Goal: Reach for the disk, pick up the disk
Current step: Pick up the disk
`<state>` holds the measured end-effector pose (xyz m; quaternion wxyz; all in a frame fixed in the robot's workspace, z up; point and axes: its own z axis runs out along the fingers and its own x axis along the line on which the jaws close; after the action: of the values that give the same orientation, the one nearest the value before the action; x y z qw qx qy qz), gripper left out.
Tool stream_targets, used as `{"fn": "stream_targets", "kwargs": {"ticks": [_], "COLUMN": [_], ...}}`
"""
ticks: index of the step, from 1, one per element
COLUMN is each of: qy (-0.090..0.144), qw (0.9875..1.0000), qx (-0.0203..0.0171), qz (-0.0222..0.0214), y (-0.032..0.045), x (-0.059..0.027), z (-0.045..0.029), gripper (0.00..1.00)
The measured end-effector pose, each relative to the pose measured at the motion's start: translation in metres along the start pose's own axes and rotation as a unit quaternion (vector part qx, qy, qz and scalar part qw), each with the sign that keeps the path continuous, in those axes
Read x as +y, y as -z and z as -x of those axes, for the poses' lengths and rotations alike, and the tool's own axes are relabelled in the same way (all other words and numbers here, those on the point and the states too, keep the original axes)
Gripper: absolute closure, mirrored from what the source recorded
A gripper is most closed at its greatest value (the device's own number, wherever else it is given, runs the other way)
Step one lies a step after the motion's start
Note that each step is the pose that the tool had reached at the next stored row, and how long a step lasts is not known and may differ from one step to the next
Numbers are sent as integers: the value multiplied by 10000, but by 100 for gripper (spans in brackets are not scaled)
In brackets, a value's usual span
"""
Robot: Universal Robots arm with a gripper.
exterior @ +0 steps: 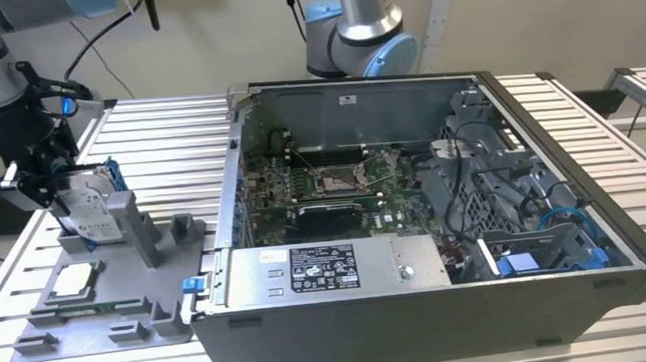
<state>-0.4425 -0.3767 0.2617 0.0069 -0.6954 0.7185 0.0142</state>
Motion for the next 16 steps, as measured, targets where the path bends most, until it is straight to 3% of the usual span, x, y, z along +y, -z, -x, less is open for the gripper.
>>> {"fn": "stream_targets", "kwargs": {"ticks": [2,3,16], "qy": [0,0,0], "qw": [10000,10000,10000], "qx": [-1,-1,-1], "qz": [-1,-1,-2], "y": [-2,-2,-5], "x": [0,0,0], "z": [0,0,0], "gripper": [0,100,100]}}
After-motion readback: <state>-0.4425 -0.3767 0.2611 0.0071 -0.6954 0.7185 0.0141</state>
